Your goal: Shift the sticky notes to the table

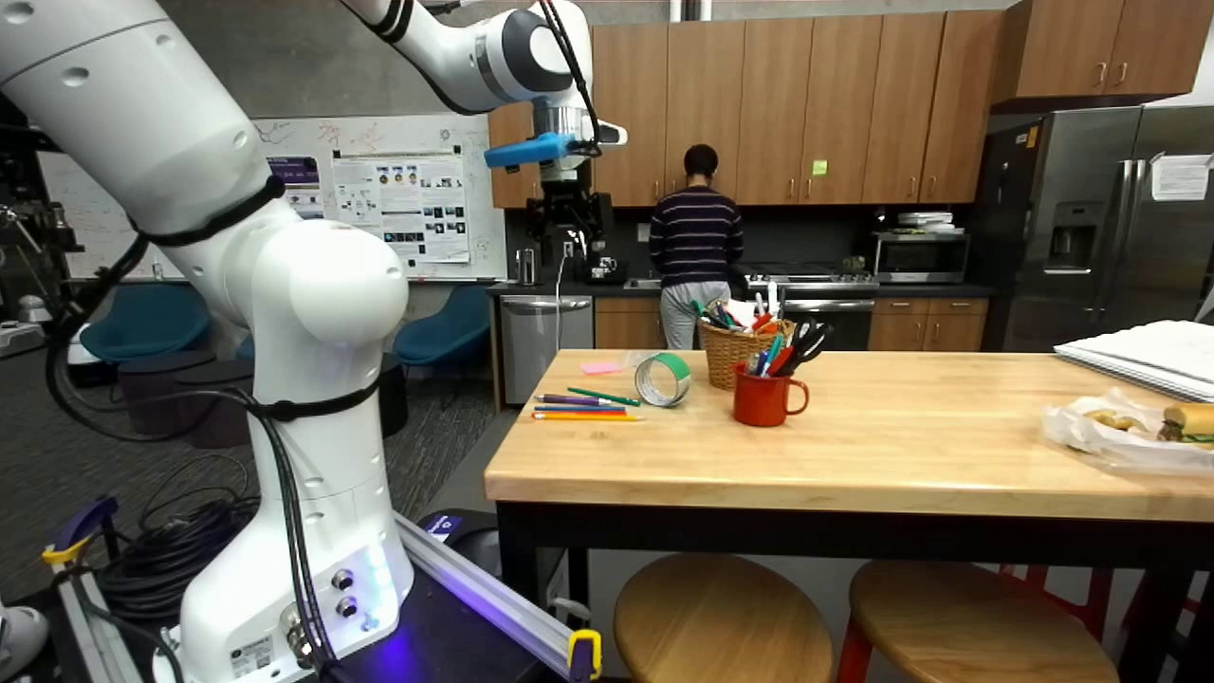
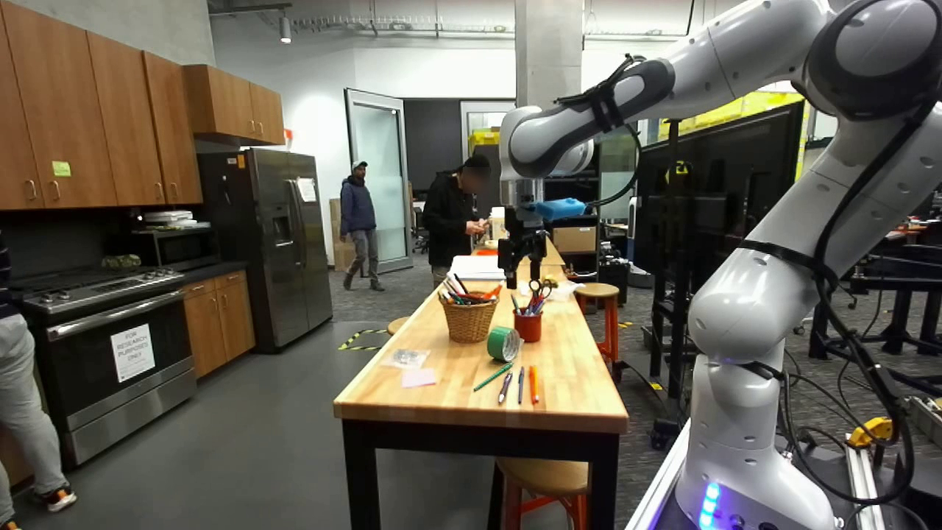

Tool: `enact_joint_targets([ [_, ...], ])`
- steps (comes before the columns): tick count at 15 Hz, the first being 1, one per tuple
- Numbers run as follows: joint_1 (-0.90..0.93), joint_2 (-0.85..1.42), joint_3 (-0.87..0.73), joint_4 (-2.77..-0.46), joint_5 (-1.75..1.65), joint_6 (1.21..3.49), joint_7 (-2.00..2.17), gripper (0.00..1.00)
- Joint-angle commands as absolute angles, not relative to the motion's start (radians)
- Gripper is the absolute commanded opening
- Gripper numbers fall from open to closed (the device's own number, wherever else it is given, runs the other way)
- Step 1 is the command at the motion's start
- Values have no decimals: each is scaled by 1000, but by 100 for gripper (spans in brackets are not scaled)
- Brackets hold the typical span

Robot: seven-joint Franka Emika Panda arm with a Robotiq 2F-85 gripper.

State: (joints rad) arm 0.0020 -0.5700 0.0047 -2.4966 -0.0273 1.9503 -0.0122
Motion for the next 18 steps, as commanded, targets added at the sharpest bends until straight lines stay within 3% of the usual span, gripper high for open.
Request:
enact_joint_targets([
  [1, -14, -483, 17, -2440, -86, 2009, -1, 100],
  [11, -30, -268, 10, -2233, -217, 2006, 0, 100],
  [18, -22, -269, 4, -2248, -197, 2028, -9, 100],
])
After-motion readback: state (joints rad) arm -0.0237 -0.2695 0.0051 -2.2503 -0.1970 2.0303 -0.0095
